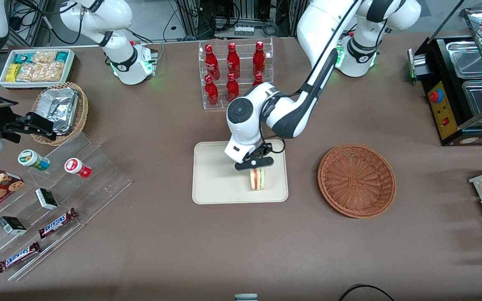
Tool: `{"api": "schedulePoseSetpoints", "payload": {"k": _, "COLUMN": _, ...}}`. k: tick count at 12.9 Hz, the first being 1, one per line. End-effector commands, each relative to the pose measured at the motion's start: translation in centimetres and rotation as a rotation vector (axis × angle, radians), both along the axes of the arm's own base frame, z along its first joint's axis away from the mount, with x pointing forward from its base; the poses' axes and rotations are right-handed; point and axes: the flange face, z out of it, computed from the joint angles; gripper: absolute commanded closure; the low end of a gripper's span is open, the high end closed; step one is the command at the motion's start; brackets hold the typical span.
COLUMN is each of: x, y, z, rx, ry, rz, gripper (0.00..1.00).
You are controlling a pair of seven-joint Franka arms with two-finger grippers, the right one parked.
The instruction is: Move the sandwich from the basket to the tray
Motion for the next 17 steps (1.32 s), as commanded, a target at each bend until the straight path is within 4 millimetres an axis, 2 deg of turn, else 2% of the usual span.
{"api": "schedulePoseSetpoints", "payload": {"k": 1, "x": 0.3, "y": -0.7, "z": -1.0, "rx": 0.006, "ry": -0.015, "rz": -0.023, "gripper": 1.00}}
{"api": "schedulePoseSetpoints", "payload": {"k": 4, "x": 0.3, "y": -0.7, "z": -1.5, "rx": 0.004, "ry": -0.017, "rz": -0.024, "gripper": 1.00}}
{"api": "schedulePoseSetpoints", "payload": {"k": 5, "x": 0.3, "y": -0.7, "z": -1.5, "rx": 0.004, "ry": -0.017, "rz": -0.022, "gripper": 0.82}}
{"api": "schedulePoseSetpoints", "payload": {"k": 6, "x": 0.3, "y": -0.7, "z": -1.4, "rx": 0.003, "ry": -0.018, "rz": -0.024, "gripper": 0.26}}
{"api": "schedulePoseSetpoints", "payload": {"k": 7, "x": 0.4, "y": -0.7, "z": -1.4, "rx": 0.004, "ry": -0.019, "rz": -0.023, "gripper": 0.01}}
{"api": "schedulePoseSetpoints", "payload": {"k": 9, "x": 1.1, "y": -0.9, "z": 0.5, "rx": -0.024, "ry": -0.037, "rz": 0.006, "gripper": 0.01}}
{"api": "schedulePoseSetpoints", "payload": {"k": 11, "x": 1.9, "y": -0.3, "z": 4.2, "rx": -0.038, "ry": -0.055, "rz": 0.034, "gripper": 0.01}}
{"api": "schedulePoseSetpoints", "payload": {"k": 12, "x": 2.2, "y": 0.7, "z": 6.5, "rx": -0.028, "ry": -0.051, "rz": 0.054, "gripper": 0.01}}
{"api": "schedulePoseSetpoints", "payload": {"k": 16, "x": 5.2, "y": 8.5, "z": 16.4, "rx": -0.020, "ry": -0.036, "rz": 0.164, "gripper": 0.01}}
{"api": "schedulePoseSetpoints", "payload": {"k": 17, "x": 6.0, "y": 11.5, "z": 18.8, "rx": -0.014, "ry": -0.027, "rz": 0.201, "gripper": 0.01}}
